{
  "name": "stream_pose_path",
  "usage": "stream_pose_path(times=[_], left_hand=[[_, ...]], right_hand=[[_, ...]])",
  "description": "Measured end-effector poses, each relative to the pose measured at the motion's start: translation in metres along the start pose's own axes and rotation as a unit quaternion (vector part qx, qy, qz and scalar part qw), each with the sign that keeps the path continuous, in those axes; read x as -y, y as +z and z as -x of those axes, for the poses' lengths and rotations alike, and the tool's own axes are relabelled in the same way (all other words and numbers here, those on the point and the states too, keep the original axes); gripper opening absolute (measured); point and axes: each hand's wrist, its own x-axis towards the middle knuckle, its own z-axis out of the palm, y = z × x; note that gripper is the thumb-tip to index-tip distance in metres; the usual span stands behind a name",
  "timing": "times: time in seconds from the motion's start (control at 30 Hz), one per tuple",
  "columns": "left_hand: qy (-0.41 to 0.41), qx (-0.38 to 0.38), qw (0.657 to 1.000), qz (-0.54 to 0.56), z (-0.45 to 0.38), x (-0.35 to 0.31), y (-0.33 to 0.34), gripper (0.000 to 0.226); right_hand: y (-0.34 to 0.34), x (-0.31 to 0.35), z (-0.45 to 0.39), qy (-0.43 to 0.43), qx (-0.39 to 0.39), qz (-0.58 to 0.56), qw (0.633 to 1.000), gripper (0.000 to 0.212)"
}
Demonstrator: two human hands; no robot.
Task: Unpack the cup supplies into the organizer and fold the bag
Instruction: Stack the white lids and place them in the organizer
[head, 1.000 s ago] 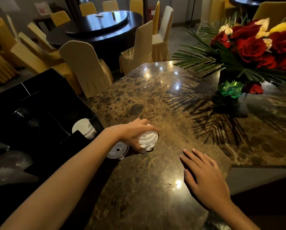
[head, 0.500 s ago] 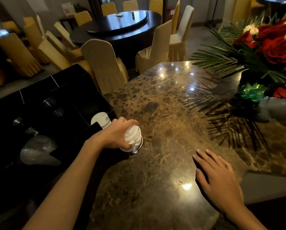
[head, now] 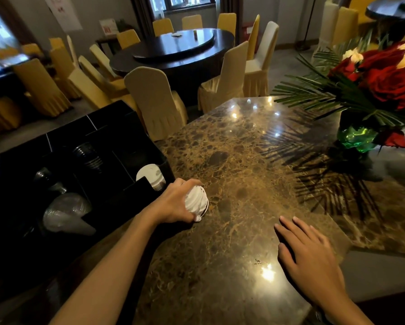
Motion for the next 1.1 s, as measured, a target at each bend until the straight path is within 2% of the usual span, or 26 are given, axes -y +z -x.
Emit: stream_pose_path(times=[0.1,0.17,0.23,0.3,0.4,0.5,0.57,0.67,0.73,0.9,1.0,1.1], left_hand=[[-0.032,-0.079,0.986,0.145,0.024,-0.012,-0.004,0.081],[-0.048,-0.122,0.950,0.284,0.050,-0.027,-0.006,0.077],[-0.045,-0.142,0.902,0.404,0.077,-0.044,-0.003,0.075],[-0.042,-0.138,0.875,0.462,0.102,-0.061,0.003,0.077],[-0.041,-0.136,0.851,0.506,0.132,-0.082,0.015,0.083],[-0.041,-0.161,0.808,0.565,0.157,-0.090,0.021,0.081],[-0.051,-0.200,0.791,0.577,0.172,-0.091,0.021,0.079],[-0.070,-0.244,0.787,0.563,0.192,-0.091,0.019,0.080],[-0.079,-0.245,0.788,0.558,0.205,-0.091,0.019,0.080],[-0.066,-0.148,0.781,0.603,0.248,-0.081,0.011,0.084],[-0.040,-0.125,0.806,0.577,0.272,-0.071,0.005,0.091],[-0.041,-0.147,0.824,0.546,0.281,-0.069,0.003,0.096]], right_hand=[[-0.003,0.002,0.000,0.006,0.008,0.009,1.000,0.051],[-0.005,0.006,-0.005,0.012,0.026,-0.011,1.000,0.045],[-0.012,0.021,-0.018,-0.003,0.082,-0.143,0.986,0.056],[-0.025,0.051,-0.031,-0.058,0.145,-0.302,0.941,0.076],[-0.038,0.105,-0.041,-0.146,0.184,-0.428,0.873,0.096],[-0.044,0.141,-0.038,-0.191,0.210,-0.512,0.811,0.099],[-0.046,0.153,-0.035,-0.210,0.224,-0.532,0.789,0.098],[-0.048,0.167,-0.028,-0.244,0.253,-0.523,0.776,0.098],[-0.050,0.177,-0.026,-0.266,0.262,-0.508,0.776,0.093],[-0.062,0.193,-0.030,-0.277,0.311,-0.514,0.750,0.085],[-0.067,0.201,-0.027,-0.287,0.335,-0.507,0.740,0.084],[-0.069,0.209,-0.023,-0.286,0.344,-0.514,0.732,0.087]])
